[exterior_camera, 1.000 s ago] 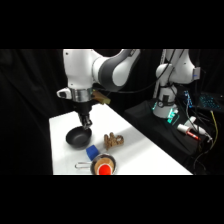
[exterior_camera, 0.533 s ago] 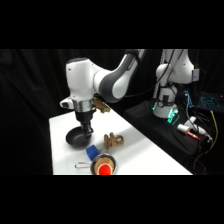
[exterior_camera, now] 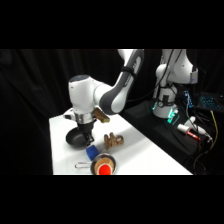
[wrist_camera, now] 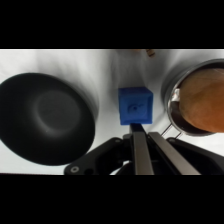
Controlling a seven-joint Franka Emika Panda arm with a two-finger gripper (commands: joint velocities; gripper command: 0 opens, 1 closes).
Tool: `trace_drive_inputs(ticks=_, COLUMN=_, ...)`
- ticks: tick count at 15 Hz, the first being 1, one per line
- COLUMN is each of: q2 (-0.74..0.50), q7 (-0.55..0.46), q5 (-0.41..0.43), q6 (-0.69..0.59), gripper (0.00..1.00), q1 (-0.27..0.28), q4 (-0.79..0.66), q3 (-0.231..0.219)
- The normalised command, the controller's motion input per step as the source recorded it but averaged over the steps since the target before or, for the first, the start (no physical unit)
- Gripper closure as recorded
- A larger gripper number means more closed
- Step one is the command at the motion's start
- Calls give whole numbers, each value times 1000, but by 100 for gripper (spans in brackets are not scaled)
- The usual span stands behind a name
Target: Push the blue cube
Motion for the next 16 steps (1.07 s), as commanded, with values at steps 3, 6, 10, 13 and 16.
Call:
trace_drive_inputs(ticks=3, q2=240, q7=60, q5=-3, q6=76, gripper=97, q1=8, q4=201, q3=7)
trace_drive_inputs(ticks=6, q2=203, q7=61, q5=13, q6=48, gripper=97, q1=9, q4=176, q3=17)
trace_drive_inputs(ticks=10, q2=140, q7=60, q5=20, q6=37, gripper=97, q1=9, q4=127, q3=18)
trace_drive_inputs(ticks=13, q2=-103, q7=89, q5=13, q6=-71, gripper=97, q1=29, q4=-11, q3=2)
trace_drive_inputs(ticks=16, q2=-456, q7=64, q5=102, q6=-126, gripper=98, q1=-9, q4=-218, q3=66)
